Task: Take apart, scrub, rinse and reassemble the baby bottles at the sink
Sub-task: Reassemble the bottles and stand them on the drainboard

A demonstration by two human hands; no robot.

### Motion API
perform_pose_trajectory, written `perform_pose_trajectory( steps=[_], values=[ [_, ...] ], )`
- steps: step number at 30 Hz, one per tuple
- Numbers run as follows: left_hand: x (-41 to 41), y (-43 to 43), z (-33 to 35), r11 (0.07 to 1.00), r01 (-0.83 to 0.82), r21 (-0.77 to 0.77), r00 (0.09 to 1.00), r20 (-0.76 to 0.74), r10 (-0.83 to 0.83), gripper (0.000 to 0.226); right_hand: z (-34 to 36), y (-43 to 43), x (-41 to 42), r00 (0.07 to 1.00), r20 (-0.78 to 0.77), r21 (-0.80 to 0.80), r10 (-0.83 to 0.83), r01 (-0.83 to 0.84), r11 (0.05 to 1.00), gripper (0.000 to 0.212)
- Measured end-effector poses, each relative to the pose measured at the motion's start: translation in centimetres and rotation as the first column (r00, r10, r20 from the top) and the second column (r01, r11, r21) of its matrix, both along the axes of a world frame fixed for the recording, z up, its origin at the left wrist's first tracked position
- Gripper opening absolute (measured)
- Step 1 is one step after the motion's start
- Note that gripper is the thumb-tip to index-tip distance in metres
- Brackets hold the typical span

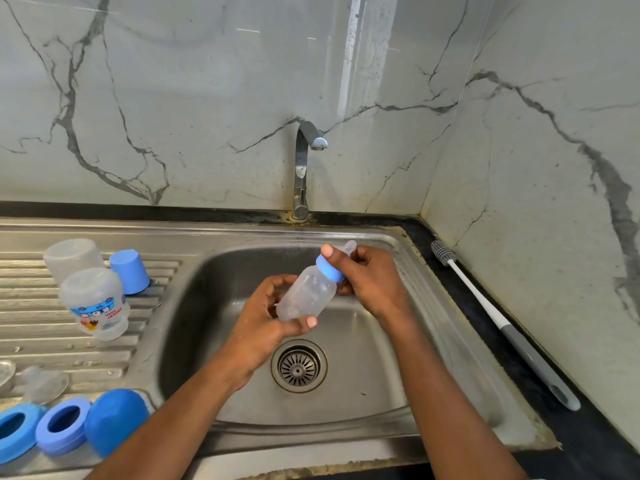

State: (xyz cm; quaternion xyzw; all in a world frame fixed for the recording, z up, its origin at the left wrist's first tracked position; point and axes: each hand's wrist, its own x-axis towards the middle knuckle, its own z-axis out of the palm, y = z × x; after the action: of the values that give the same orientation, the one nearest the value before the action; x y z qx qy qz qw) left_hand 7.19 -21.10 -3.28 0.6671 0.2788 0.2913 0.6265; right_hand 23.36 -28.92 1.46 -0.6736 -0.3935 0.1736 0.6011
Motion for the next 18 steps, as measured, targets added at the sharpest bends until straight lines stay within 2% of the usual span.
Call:
perform_pose_trajectory(
  steps=[2, 5, 9, 11, 15, 18],
  values=[
    [0.23, -0.25, -0.16, 0.992, 0.021, 0.121, 0.998, -0.055, -0.014, 0.062, 0.12, -0.12, -0.41, 0.999, 0.035, -0.024, 0.027, -0.026, 0.999, 0.056],
    [0.29, -0.13, 0.01, 0.994, 0.011, 0.105, 0.999, -0.040, -0.007, 0.053, 0.27, -0.28, -0.28, 0.992, 0.011, -0.067, 0.127, -0.126, 0.990, 0.045],
    [0.09, 0.06, 0.08, 0.995, 0.042, 0.092, 0.998, -0.040, -0.038, 0.051, -0.36, -0.24, 0.37, 0.977, -0.011, -0.019, 0.211, -0.212, 0.977, 0.037],
    [0.08, -0.15, 0.09, 0.991, 0.066, 0.115, 0.997, -0.045, -0.061, 0.052, -0.50, -0.24, 0.33, 0.979, -0.002, 0.000, 0.202, -0.202, 0.979, 0.041],
    [0.08, -0.05, -0.14, 0.955, 0.014, 0.296, 0.997, -0.071, 0.007, 0.059, -0.11, -0.23, 0.31, 0.990, 0.056, -0.023, 0.132, -0.130, 0.991, 0.024],
    [0.12, -0.24, -0.20, 0.933, -0.037, 0.357, 0.995, -0.075, 0.068, 0.059, 0.06, -0.15, -0.28, 0.989, 0.146, -0.107, 0.031, -0.016, 0.994, 0.037]
  ],
)
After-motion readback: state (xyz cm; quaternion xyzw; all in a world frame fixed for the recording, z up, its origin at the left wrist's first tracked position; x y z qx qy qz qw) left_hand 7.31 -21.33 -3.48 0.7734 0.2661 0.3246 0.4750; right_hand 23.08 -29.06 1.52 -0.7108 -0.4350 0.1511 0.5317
